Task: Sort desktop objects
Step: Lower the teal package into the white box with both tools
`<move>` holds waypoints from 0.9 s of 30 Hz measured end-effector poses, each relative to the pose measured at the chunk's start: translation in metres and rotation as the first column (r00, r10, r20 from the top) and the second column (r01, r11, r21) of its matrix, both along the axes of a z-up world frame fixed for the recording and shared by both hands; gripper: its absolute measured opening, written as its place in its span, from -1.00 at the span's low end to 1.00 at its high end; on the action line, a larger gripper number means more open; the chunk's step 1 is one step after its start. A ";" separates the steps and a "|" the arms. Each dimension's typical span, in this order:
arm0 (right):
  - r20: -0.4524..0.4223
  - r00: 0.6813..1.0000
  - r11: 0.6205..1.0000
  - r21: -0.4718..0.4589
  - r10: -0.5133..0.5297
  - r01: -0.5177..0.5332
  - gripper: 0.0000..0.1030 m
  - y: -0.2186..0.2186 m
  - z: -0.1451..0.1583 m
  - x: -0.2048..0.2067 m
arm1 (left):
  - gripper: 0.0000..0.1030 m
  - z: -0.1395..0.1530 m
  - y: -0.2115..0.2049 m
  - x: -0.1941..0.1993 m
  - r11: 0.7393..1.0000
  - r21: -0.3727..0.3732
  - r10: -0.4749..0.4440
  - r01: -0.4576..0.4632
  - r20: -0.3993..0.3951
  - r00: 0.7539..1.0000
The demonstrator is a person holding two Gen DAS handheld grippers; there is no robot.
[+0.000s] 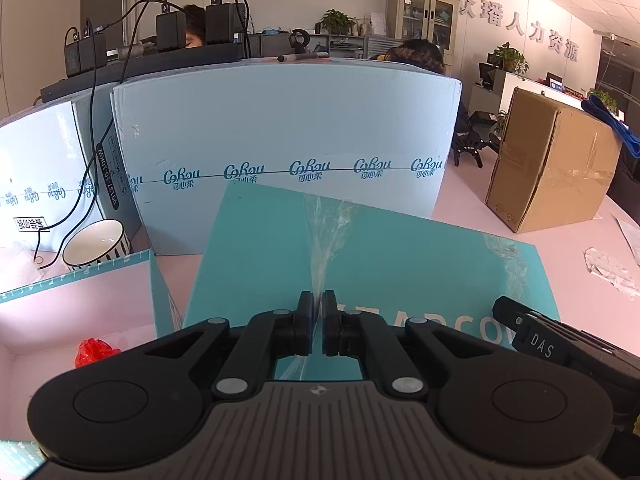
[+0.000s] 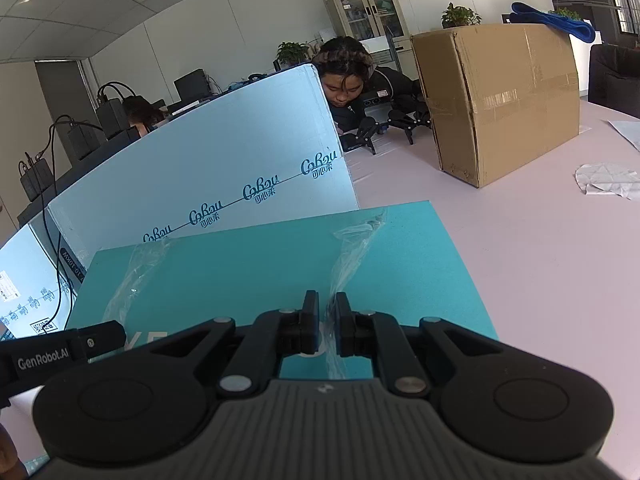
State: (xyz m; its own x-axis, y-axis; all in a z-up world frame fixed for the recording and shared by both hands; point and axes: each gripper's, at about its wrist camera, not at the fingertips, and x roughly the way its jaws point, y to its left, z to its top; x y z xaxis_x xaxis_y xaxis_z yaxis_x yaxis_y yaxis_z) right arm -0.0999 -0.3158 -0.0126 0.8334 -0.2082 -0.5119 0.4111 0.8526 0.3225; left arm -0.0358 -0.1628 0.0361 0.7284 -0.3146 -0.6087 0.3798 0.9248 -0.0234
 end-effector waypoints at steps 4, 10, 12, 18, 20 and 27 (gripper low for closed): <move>0.002 1.000 1.000 0.003 0.019 -0.019 -0.78 0.005 0.000 0.005 | -0.97 0.002 0.007 0.002 1.000 -0.003 0.023 -0.023 0.005 1.000; 0.002 0.998 0.998 0.003 0.057 -0.057 -0.78 0.015 0.001 0.015 | -0.97 0.003 0.019 0.006 0.998 -0.004 0.061 -0.061 0.005 0.998; 0.002 0.998 0.998 0.003 0.070 -0.070 -0.78 0.019 0.001 0.019 | -0.97 0.002 0.024 0.008 0.997 -0.001 0.075 -0.075 0.005 0.997; 0.000 0.994 0.994 0.003 0.108 -0.108 -0.78 0.031 0.001 0.030 | -0.97 0.002 0.037 0.013 0.994 0.001 0.111 -0.111 -0.001 0.994; 0.001 0.993 0.993 0.003 0.118 -0.118 -0.78 0.035 0.001 0.033 | -0.97 0.002 0.041 0.014 0.993 0.001 0.120 -0.120 0.002 0.993; 0.003 0.988 0.988 0.003 0.154 -0.154 -0.78 0.046 0.001 0.045 | -0.97 0.002 0.055 0.021 0.987 0.001 0.158 -0.158 0.003 0.987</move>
